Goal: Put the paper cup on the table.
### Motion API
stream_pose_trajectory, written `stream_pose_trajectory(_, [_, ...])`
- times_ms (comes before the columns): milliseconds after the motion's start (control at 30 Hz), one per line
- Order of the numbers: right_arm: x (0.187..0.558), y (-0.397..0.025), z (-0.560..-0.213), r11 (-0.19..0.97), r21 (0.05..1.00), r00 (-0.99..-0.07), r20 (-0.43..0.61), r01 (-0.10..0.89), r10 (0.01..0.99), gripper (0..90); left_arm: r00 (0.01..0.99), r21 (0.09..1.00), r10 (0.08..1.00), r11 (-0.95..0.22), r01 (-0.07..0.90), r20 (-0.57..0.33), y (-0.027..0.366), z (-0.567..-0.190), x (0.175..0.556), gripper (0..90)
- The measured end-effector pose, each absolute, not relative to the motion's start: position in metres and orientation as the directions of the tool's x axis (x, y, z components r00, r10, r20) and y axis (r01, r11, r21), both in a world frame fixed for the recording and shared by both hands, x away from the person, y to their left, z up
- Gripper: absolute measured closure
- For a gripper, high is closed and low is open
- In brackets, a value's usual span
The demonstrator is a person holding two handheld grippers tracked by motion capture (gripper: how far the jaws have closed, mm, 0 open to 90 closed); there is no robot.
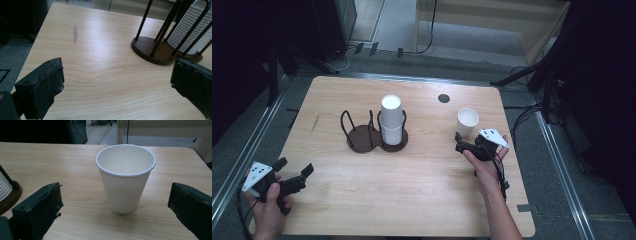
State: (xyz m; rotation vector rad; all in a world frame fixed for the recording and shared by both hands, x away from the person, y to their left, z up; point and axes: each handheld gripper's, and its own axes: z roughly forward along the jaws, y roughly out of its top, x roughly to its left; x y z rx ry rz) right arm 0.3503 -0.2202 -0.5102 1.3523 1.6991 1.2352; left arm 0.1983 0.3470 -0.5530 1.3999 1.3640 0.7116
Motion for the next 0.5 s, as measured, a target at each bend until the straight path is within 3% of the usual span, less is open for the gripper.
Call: stream_pose_trajectory(500, [0.302,-0.254,-0.507,-0.005,0.948,-0.274,0.097,0.319,0.957,0.0,0.182,0.922,0.957,0.151,0.357,-0.228,0.347,-0.553,0.198,0.0])
